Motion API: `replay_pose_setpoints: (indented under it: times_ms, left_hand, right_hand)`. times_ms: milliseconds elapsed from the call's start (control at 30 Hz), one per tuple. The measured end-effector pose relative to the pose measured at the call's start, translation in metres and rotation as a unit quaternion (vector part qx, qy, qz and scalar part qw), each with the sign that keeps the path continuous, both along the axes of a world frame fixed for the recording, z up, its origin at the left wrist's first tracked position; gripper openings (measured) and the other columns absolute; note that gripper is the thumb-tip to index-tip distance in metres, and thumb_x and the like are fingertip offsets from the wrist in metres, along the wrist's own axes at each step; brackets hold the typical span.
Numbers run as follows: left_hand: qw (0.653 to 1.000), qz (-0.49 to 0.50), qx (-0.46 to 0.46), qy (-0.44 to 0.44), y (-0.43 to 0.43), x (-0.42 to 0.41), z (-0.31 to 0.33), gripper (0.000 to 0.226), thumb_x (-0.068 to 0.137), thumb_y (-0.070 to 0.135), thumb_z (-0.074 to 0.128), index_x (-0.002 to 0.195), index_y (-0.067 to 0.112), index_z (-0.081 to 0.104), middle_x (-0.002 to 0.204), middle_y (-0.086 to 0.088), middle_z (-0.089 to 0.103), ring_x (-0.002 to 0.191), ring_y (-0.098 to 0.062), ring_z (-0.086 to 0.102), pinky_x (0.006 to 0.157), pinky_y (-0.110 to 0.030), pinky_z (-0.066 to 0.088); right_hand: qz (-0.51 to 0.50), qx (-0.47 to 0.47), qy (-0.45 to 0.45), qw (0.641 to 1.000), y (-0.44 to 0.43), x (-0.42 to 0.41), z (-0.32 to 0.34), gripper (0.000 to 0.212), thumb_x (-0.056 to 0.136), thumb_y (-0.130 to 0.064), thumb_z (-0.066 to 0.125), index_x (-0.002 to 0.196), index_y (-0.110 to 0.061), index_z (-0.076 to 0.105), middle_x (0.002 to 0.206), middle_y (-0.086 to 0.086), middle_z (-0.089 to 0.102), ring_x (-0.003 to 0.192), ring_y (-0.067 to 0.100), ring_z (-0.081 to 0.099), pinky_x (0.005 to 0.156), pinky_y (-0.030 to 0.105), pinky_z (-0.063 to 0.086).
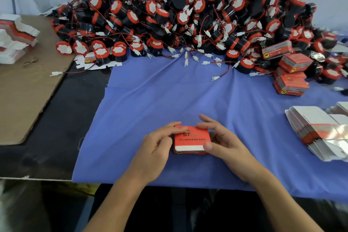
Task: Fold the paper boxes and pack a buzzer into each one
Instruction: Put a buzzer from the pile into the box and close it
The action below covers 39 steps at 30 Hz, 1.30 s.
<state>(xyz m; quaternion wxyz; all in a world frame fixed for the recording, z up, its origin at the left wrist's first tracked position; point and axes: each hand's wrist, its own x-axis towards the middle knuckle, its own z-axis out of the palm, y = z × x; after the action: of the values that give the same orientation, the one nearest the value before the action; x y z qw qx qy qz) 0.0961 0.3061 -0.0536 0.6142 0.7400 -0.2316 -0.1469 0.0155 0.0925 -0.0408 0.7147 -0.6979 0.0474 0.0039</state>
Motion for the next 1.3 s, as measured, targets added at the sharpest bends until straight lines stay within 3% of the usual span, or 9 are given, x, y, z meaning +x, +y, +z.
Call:
replay_pose_setpoints:
  times_ms: [133, 233, 300, 400, 633, 833, 933, 1100, 1300]
  left_hand:
    - [0.999, -0.038, 0.024, -0.026, 0.008, -0.002, -0.001, 0.039, 0.085, 0.048, 0.067, 0.123, 0.047, 0.07, 0.148, 0.023, 0.053, 0.138, 0.004, 0.049, 0.113, -0.03, 0.045]
    - [0.994, -0.03, 0.055, -0.085, 0.01, -0.004, -0.004, 0.047, 0.085, 0.05, 0.07, 0.132, 0.047, 0.063, 0.152, 0.023, 0.049, 0.139, 0.005, 0.046, 0.114, -0.039, 0.047]
    - [0.992, -0.019, 0.06, -0.108, 0.011, -0.005, -0.006, 0.047, 0.09, 0.05, 0.066, 0.136, 0.044, 0.061, 0.153, 0.022, 0.048, 0.141, 0.004, 0.044, 0.113, -0.04, 0.047]
    - [0.985, 0.002, 0.081, -0.15, 0.01, -0.005, -0.009, 0.047, 0.095, 0.051, 0.06, 0.141, 0.038, 0.06, 0.152, 0.019, 0.05, 0.142, 0.003, 0.043, 0.114, -0.039, 0.046]
    - [0.988, 0.029, 0.068, -0.135, 0.01, -0.006, -0.008, 0.041, 0.097, 0.062, 0.052, 0.135, 0.05, 0.06, 0.145, 0.02, 0.056, 0.138, 0.002, 0.048, 0.111, -0.037, 0.049]
    - [0.976, 0.069, 0.061, -0.195, 0.009, -0.009, -0.004, 0.033, 0.096, 0.042, 0.065, 0.127, 0.035, 0.071, 0.139, 0.014, 0.057, 0.129, 0.002, 0.053, 0.102, -0.015, 0.046]
    - [0.974, 0.077, 0.049, -0.207, 0.009, -0.012, -0.002, 0.03, 0.092, 0.033, 0.07, 0.122, 0.03, 0.075, 0.131, 0.012, 0.061, 0.123, -0.004, 0.059, 0.101, -0.017, 0.047]
    - [0.957, 0.105, 0.048, -0.265, 0.011, -0.016, -0.005, 0.015, 0.089, 0.021, 0.077, 0.103, 0.024, 0.081, 0.118, 0.012, 0.067, 0.114, -0.011, 0.064, 0.1, -0.019, 0.046]
    - [0.927, 0.121, 0.075, -0.348, 0.008, -0.02, -0.008, 0.014, 0.094, 0.022, 0.071, 0.104, 0.016, 0.079, 0.107, 0.005, 0.069, 0.103, -0.011, 0.063, 0.096, -0.023, 0.048]
  right_hand:
    - [-0.016, -0.009, -0.004, 1.0, 0.003, 0.0, -0.002, 0.046, 0.08, -0.025, 0.082, 0.124, -0.028, 0.069, 0.127, 0.008, 0.067, 0.102, 0.028, 0.066, 0.088, 0.033, 0.057]
    - [-0.035, -0.042, -0.019, 0.998, 0.008, -0.001, -0.008, 0.05, 0.081, -0.021, 0.083, 0.128, -0.031, 0.067, 0.11, 0.026, 0.062, 0.092, 0.032, 0.065, 0.09, 0.041, 0.058]
    - [-0.055, -0.065, -0.059, 0.995, 0.012, -0.003, -0.012, 0.048, 0.085, -0.022, 0.082, 0.129, -0.033, 0.067, 0.11, 0.016, 0.063, 0.095, 0.027, 0.066, 0.091, 0.04, 0.058]
    - [-0.082, -0.15, -0.124, 0.978, 0.017, -0.003, -0.017, 0.037, 0.091, -0.03, 0.076, 0.127, -0.033, 0.069, 0.133, -0.009, 0.063, 0.11, 0.017, 0.066, 0.092, 0.028, 0.055]
    - [-0.116, -0.272, -0.151, 0.943, 0.019, -0.001, -0.019, 0.032, 0.096, -0.049, 0.059, 0.126, -0.044, 0.066, 0.133, -0.022, 0.063, 0.129, 0.013, 0.057, 0.1, 0.023, 0.048]
    - [-0.148, -0.35, -0.198, 0.904, 0.02, -0.004, -0.021, 0.033, 0.099, -0.042, 0.058, 0.128, -0.03, 0.068, 0.128, -0.019, 0.063, 0.12, 0.005, 0.061, 0.101, 0.02, 0.047]
    - [-0.157, -0.363, -0.216, 0.893, 0.021, -0.006, -0.021, 0.027, 0.098, -0.042, 0.061, 0.124, -0.035, 0.065, 0.126, -0.023, 0.062, 0.118, 0.002, 0.061, 0.099, 0.019, 0.047]
    - [-0.179, -0.389, -0.271, 0.862, 0.022, -0.008, -0.025, 0.027, 0.094, -0.033, 0.072, 0.112, -0.013, 0.076, 0.128, -0.002, 0.066, 0.117, 0.013, 0.064, 0.102, 0.022, 0.048]
    - [-0.153, -0.38, -0.311, 0.857, 0.024, -0.009, -0.024, 0.012, 0.095, -0.016, 0.073, 0.106, -0.012, 0.075, 0.115, -0.007, 0.068, 0.122, 0.014, 0.062, 0.104, 0.027, 0.047]
